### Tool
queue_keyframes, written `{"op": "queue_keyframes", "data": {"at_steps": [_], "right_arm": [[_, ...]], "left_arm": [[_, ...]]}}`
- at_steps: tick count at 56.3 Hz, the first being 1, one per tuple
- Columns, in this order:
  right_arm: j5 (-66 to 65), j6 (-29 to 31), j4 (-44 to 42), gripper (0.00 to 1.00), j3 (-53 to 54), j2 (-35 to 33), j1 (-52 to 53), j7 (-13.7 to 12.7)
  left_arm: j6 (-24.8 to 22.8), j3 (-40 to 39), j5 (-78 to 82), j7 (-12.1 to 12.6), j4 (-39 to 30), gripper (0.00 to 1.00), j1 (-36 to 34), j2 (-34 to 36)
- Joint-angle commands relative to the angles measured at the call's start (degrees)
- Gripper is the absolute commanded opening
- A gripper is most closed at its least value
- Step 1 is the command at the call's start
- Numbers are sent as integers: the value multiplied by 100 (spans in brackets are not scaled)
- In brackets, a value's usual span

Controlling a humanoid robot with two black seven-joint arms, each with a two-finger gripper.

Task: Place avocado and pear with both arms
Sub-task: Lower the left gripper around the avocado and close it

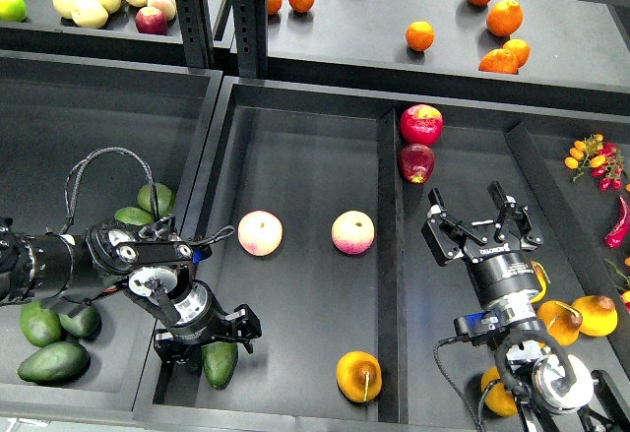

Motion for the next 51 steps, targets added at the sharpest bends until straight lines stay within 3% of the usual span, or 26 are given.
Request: {"op": "queue_keyframes", "data": {"at_steps": [1,35,51], "right_arm": [[0,0,0,100,0,0,0,0],[0,9,-8,100,0,0,0,0],[0,17,-8,100,0,0,0,0]], "left_arm": [[0,-31,30,0,89,95,9,-55],[0,-75,13,0,186,73,36,-117],[0,-118,-40,0,195,54,115,-108]]}}
